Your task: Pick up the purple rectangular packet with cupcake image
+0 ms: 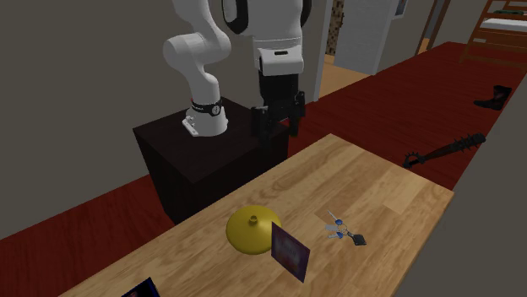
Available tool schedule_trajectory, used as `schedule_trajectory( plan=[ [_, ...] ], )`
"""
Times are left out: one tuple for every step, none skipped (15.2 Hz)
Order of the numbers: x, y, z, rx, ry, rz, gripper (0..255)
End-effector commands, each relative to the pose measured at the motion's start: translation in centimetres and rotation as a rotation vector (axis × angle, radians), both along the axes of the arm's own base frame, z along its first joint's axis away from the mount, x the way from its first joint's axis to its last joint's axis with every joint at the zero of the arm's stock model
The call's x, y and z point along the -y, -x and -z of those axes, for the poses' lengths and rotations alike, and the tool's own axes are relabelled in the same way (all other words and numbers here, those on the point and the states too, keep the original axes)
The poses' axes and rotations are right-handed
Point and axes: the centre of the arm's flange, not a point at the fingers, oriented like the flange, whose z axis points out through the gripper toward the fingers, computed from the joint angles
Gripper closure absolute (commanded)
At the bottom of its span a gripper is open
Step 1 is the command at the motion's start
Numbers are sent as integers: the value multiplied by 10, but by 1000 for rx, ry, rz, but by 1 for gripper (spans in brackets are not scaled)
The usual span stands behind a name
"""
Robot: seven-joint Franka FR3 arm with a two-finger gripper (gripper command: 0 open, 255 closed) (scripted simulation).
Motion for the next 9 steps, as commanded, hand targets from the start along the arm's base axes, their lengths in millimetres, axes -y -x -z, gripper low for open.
schedule_trajectory(
  plan=[
    [13,-17,22,0,-6,1,0],
    [19,-25,30,-1,-9,2,0],
    [25,-33,39,-1,-13,3,0],
    [31,-42,48,-1,-16,4,0],
    [37,-50,57,-1,-20,5,0],
    [43,-58,66,-2,-23,5,0],
    [49,-66,75,-2,-27,6,0],
    [55,-74,84,-2,-30,7,0],
    [61,-82,93,-3,-34,8,0]
  ],
)
